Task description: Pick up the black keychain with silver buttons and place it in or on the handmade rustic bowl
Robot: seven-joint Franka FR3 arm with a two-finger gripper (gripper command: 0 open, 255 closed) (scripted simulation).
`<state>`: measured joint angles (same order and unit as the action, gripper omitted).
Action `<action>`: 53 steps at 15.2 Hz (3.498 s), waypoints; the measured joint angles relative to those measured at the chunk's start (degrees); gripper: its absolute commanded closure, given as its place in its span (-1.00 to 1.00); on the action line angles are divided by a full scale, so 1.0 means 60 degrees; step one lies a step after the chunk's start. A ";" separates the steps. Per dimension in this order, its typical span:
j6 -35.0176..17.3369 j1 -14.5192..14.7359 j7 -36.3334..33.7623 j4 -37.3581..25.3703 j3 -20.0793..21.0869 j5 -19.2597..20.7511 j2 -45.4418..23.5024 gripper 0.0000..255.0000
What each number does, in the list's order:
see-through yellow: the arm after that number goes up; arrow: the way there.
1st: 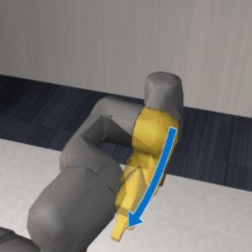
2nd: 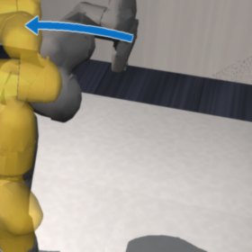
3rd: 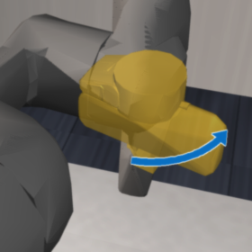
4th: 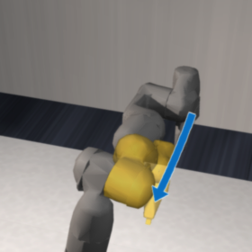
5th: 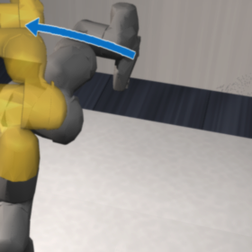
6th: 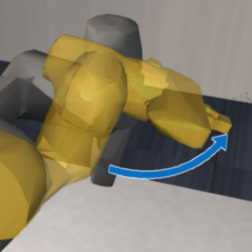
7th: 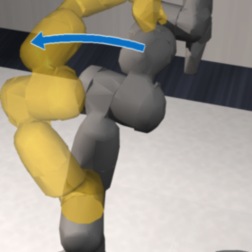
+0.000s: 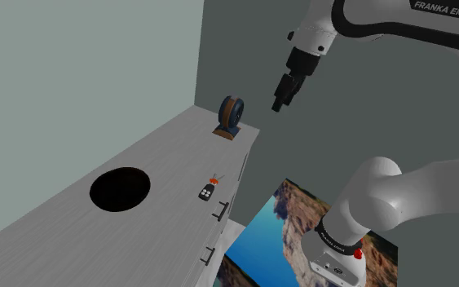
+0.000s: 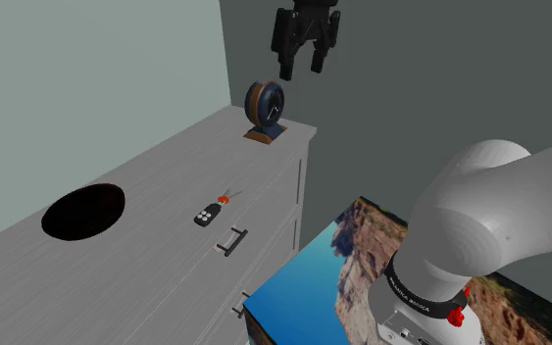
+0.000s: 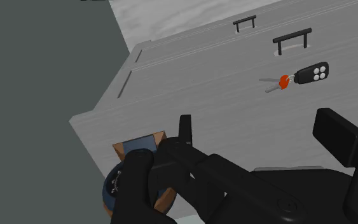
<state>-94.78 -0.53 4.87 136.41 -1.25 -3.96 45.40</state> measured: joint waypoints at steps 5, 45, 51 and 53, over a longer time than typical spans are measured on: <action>-0.0571 0.0065 -0.0879 0.0587 0.0653 -0.0331 0.0007 -1.00; -0.6842 -0.0182 -0.7615 0.1768 0.5793 -0.1080 -0.5203 1.00; -0.6769 -0.0169 -0.7596 0.1746 0.5776 -0.1105 -0.5147 1.00; -0.6547 -0.0150 -0.7535 0.1660 0.5718 -0.1156 -0.5000 1.00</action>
<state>-134.06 -1.43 -40.34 146.37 33.06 -10.90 15.40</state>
